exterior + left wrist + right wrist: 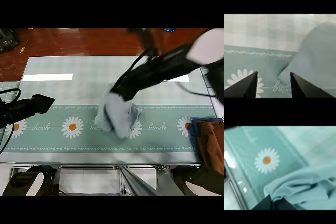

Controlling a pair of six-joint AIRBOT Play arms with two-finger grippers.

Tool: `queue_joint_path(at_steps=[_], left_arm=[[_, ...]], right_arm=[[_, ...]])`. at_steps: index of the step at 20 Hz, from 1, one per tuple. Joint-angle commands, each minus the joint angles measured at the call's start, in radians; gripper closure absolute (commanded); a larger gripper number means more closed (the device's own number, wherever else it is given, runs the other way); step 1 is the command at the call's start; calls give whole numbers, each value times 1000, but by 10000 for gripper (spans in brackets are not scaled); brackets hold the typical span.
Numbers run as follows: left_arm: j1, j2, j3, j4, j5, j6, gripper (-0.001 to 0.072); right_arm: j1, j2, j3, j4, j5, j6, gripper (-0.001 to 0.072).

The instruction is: Fold the shirts.

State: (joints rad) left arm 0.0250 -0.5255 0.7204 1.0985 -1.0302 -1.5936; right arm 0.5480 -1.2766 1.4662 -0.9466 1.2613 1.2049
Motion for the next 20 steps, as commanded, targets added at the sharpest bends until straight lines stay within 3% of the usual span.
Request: queue_joint_path(at_steps=[1, 2, 3, 4, 7, 11, 14, 17, 20], left_arm=[[-1, 1, -1, 0, -2, 0, 202], [-1, 0, -1, 0, -2, 0, 202], [-1, 0, -1, 0, -1, 0, 203], [-1, -3, -1, 0, -2, 0, 203], [-1, -19, -1, 0, -2, 11, 203], [-1, -122, -1, -117, -73, 44, 202], [-1, -321, 12, -352, -80, 241, 203], [-1, -577, 108, -381, -85, 286, 203], [-24, -824, 308, -380, -193, 291, 203]], right_arm=[[113, -130, -107, -3, -53, 16, 691], [123, -169, -108, 2, -51, 35, 688], [128, -200, -108, 5, -55, 60, 555], [125, -214, -108, -8, -64, 74, 322], [8, -179, -89, -120, -77, 137, 303], [-344, -13, -109, -279, -63, 248, 305], [-592, 111, -261, -274, -63, 257, 306], [-729, 243, -487, -253, -66, 209, 306], [-760, 336, -662, -253, -71, 188, 306]])
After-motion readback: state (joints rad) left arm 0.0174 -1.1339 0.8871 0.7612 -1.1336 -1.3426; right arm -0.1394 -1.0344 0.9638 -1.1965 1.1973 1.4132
